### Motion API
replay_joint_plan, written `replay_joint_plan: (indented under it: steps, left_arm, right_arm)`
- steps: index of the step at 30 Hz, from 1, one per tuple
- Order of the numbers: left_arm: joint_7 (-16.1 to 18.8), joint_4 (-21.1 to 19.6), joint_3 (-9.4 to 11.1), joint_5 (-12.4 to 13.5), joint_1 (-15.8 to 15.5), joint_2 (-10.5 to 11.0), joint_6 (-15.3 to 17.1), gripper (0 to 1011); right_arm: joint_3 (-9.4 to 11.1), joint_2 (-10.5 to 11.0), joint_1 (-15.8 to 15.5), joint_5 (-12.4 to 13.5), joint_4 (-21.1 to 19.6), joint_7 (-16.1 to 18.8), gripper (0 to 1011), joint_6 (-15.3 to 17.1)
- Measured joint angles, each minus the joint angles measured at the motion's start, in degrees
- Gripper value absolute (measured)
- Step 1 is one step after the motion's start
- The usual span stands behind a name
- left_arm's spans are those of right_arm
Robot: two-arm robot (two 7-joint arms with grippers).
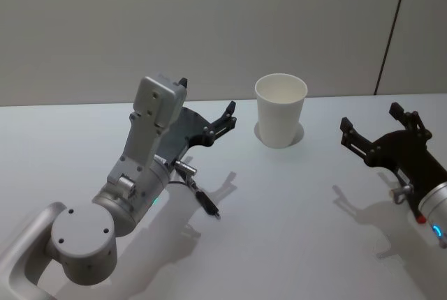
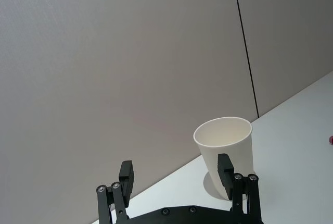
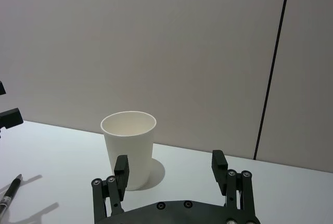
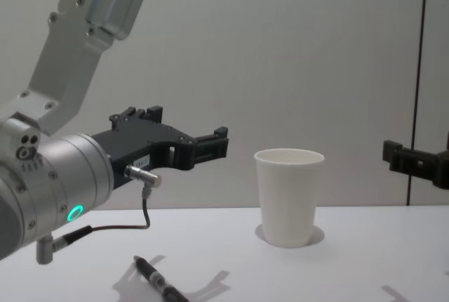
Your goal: Place the pen into the pen holder.
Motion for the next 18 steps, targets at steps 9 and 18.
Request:
replay_joint_plan:
  steps: [9, 18]
  left_arm:
    - [0.0, 0.0, 0.0, 0.0, 0.0, 0.0, 0.0, 1001]
    - [0.0, 0.0, 0.0, 0.0, 0.0, 0.0, 0.0, 1001]
  right_arm:
    - [0.0, 0.0, 0.0, 0.0, 0.0, 0.0, 1002, 0.0]
    - [0.0, 0.0, 0.0, 0.0, 0.0, 0.0, 1002, 0.0]
